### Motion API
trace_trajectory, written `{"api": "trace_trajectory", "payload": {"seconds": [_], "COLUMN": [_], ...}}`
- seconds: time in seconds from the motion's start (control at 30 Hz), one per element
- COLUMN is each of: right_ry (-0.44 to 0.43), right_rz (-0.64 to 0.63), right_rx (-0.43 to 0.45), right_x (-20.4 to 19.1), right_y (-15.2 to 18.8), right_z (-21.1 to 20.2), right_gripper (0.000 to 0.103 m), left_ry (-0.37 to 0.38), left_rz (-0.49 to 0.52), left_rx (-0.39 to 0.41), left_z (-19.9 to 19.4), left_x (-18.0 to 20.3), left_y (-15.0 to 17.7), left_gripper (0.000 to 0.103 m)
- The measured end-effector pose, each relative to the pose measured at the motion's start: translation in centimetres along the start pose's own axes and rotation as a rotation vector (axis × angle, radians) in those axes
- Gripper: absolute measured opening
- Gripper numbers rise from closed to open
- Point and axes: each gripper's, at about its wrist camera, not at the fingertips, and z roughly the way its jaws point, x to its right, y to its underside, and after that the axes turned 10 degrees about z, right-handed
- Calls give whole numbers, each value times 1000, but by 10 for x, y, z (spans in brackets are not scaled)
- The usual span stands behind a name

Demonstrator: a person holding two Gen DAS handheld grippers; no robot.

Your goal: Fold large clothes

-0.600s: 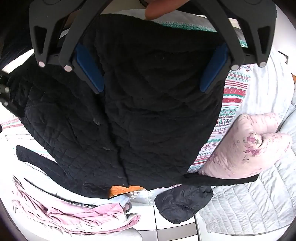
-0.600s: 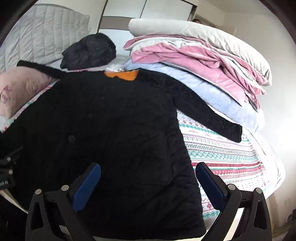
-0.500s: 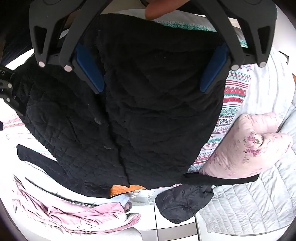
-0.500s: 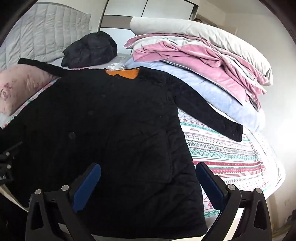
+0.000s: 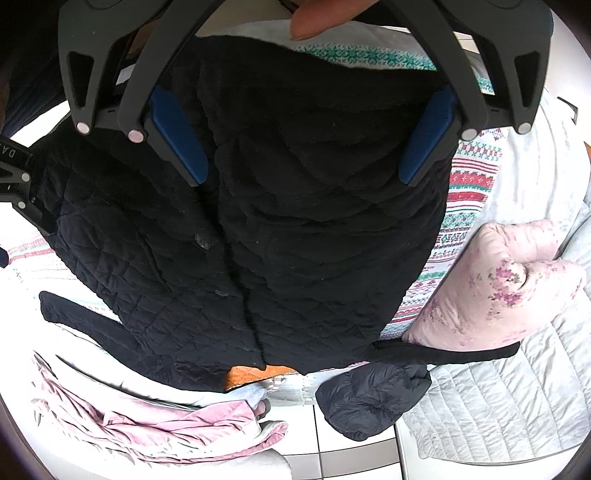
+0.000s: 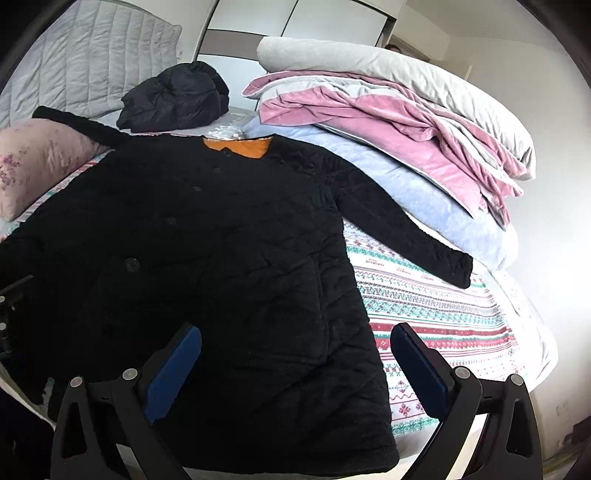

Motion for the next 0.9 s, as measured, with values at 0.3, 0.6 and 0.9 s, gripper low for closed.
{"api": "trace_trajectory", "payload": {"seconds": [0.3, 0.6, 0.9], "right_ry": [-13, -48, -192], "right_rz": [32, 88, 240], "right_rx": [52, 75, -249], "right_x": [30, 88, 121], "right_y": [8, 52, 90], "right_z": [-11, -25, -11], "right_gripper": [103, 103, 103], "left_ry": [-10, 39, 52], "left_rz": [4, 44, -30], "left_rx": [15, -62, -204], "left_z": [-24, -43, -13], "left_x": [-16, -48, -73], "left_y": [13, 72, 100], "left_gripper": [103, 103, 103]}}
